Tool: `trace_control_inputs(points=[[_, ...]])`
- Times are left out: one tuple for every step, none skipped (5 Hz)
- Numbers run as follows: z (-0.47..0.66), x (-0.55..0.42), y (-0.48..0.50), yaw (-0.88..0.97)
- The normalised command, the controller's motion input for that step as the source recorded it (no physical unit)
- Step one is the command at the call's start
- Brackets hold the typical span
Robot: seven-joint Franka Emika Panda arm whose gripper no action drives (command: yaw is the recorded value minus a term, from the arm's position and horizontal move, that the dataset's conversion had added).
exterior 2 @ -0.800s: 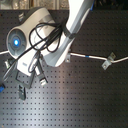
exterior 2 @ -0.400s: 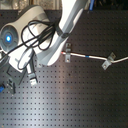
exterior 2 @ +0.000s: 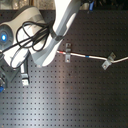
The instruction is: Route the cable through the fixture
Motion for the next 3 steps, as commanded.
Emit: trace_control_inputs(points=[[-0.18, 0.403, 0.320, 0.26], [-0.25, 0.392, 0.244, 0.32], [0.01, 0.018, 0.015, 0.33]])
